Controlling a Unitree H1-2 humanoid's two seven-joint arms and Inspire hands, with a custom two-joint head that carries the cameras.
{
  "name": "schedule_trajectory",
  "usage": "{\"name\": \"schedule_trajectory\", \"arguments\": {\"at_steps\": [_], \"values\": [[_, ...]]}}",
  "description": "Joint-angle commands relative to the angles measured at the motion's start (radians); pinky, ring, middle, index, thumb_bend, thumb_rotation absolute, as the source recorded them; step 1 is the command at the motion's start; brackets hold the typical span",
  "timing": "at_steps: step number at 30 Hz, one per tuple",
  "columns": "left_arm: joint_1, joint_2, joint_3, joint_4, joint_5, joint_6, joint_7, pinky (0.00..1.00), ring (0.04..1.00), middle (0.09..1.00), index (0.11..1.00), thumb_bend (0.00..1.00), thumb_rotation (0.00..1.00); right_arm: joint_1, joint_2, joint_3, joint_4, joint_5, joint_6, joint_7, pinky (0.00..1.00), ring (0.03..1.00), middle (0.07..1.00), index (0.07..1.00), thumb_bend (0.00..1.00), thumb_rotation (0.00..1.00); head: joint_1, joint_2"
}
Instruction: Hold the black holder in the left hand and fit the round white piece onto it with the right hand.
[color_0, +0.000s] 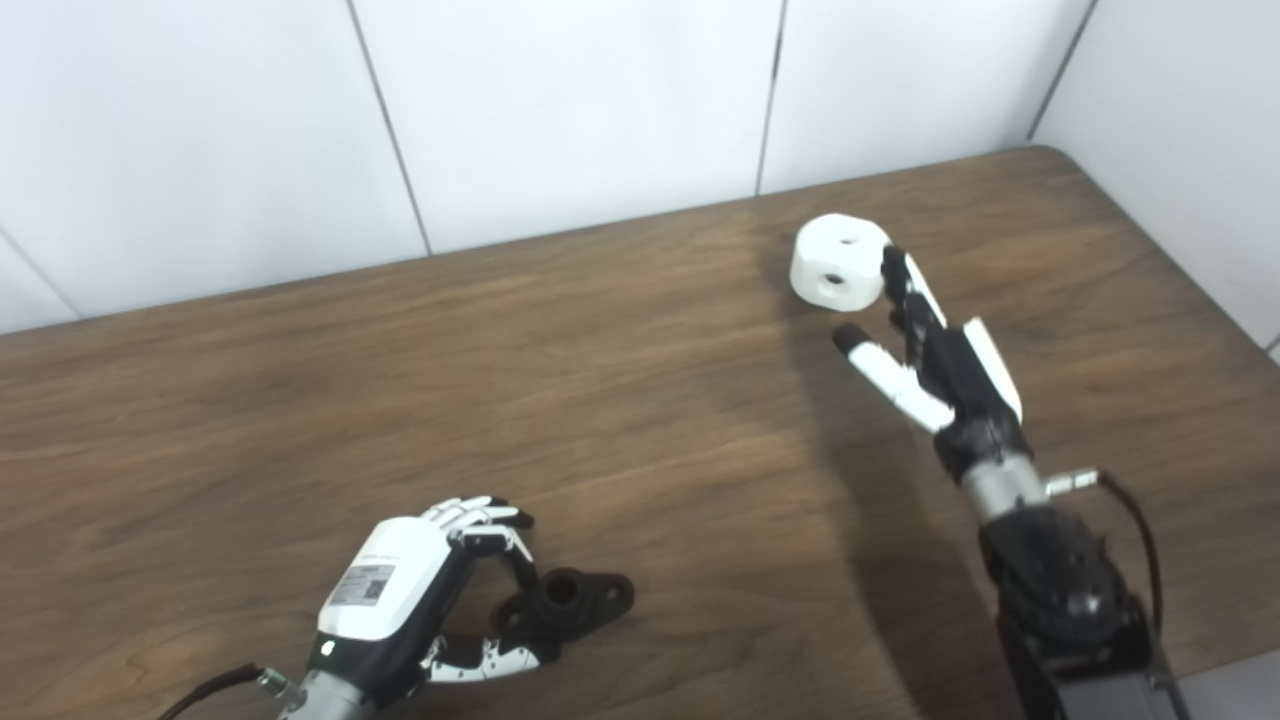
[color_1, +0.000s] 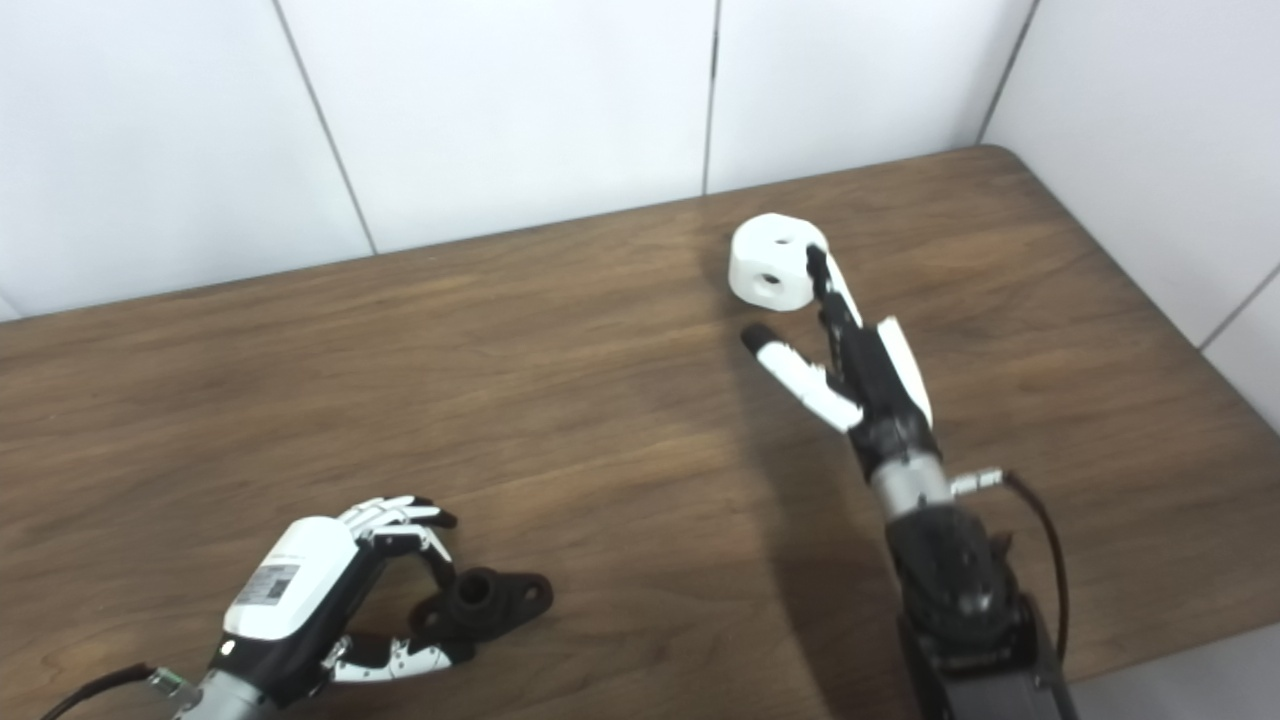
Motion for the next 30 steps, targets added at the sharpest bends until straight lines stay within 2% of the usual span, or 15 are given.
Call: {"name": "schedule_trajectory", "arguments": {"at_steps": [1,6,10,17,22,26,30], "values": [[0.044,0.038,0.006,0.043,0.004,0.026,-0.047,0.84,0.855,0.786,0.489,0.52,0.05,-0.053,-0.041,0.002,-0.055,-0.06,0.031,0.012,0.99,0.987,0.988,1.0,0.65,0.64,-0.003,0.001],[0.048,0.047,0.014,0.042,0.001,0.026,-0.053,0.85,0.859,0.788,0.489,0.52,0.05,-0.138,-0.119,0.034,-0.044,-0.194,0.091,0.039,0.95,0.96,0.972,0.984,0.71,0.55,-0.003,0.006],[0.052,0.05,0.019,0.039,-0.006,0.035,-0.061,0.84,0.86,0.789,0.489,0.52,0.05,-0.197,-0.182,0.059,0.0,-0.274,0.104,0.076,0.94,0.968,0.987,0.976,0.76,0.52,0.001,0.006],[0.06,0.053,0.03,0.036,-0.005,0.034,-0.059,0.83,0.862,0.789,0.489,0.52,0.05,-0.304,-0.242,0.081,0.105,-0.346,0.108,0.155,0.9,0.999,1.0,0.96,0.84,0.43,-0.001,0.004],[0.067,0.053,0.032,0.026,-0.007,0.042,-0.069,0.82,0.866,0.791,0.489,0.52,0.05,-0.369,-0.261,0.091,0.189,-0.382,0.109,0.216,0.91,0.999,0.996,0.951,0.88,0.41,-0.003,0.003],[0.068,0.052,0.034,0.029,-0.007,0.038,-0.068,0.81,0.862,0.789,0.489,0.52,0.05,-0.412,-0.291,0.118,0.257,-0.402,0.105,0.246,0.98,1.0,0.99,0.946,0.89,0.39,-0.001,0.002],[0.07,0.054,0.036,0.031,-0.009,0.034,-0.065,0.83,0.862,0.789,0.489,0.52,0.05,-0.459,-0.322,0.155,0.336,-0.419,0.098,0.26,1.0,1.0,0.97,0.929,0.93,0.38,-0.001,-0.001]]}}
